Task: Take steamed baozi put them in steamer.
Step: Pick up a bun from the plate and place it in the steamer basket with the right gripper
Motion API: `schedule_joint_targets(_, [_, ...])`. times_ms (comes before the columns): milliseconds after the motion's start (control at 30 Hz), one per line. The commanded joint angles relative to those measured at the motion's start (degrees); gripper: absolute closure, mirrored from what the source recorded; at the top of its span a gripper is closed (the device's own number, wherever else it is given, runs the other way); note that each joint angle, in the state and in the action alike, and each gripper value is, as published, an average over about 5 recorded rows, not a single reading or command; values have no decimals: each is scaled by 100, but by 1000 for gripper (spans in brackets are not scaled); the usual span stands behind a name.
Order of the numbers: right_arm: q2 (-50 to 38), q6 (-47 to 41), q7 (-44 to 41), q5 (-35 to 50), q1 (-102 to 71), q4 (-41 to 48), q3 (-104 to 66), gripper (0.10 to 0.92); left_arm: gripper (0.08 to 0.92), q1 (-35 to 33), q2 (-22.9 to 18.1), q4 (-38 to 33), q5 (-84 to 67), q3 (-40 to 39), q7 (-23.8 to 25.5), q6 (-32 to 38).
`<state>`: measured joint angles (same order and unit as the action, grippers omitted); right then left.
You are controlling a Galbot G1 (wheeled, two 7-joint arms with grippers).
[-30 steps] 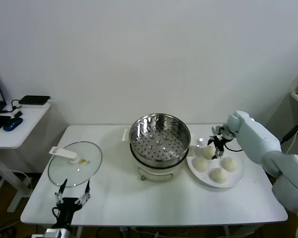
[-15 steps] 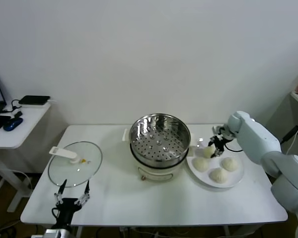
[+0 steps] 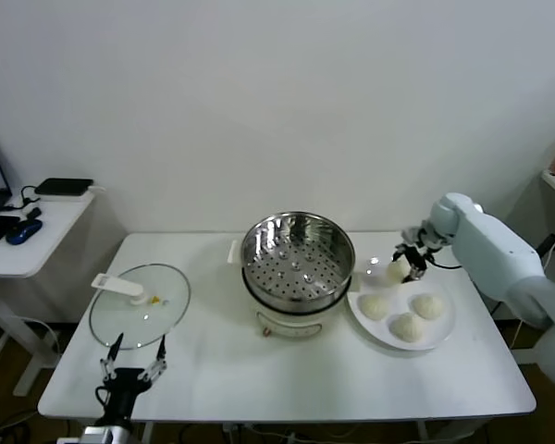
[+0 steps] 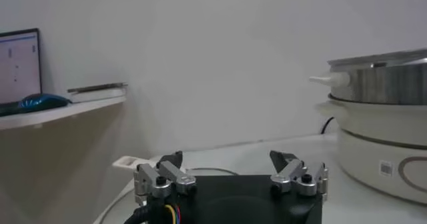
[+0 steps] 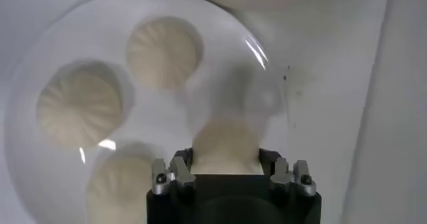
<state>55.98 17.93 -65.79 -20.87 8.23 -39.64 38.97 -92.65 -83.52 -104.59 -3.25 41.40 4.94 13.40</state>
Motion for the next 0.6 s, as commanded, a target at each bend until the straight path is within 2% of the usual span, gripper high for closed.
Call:
schedule_joint_targets(33, [-533, 587, -100, -88, 1041, -1379, 750, 364, 177, 14, -34, -97, 99, -6, 2, -67])
schedule_joint_targets(300, [-501, 709, -164, 722, 2305, -2246, 1786, 364, 177, -3, -53, -149, 184, -31, -2, -83])
schedule_joint_targets(600, [130, 792, -160, 809, 2864, -3099, 2187, 361, 177, -46, -66, -258, 16, -36, 9, -152])
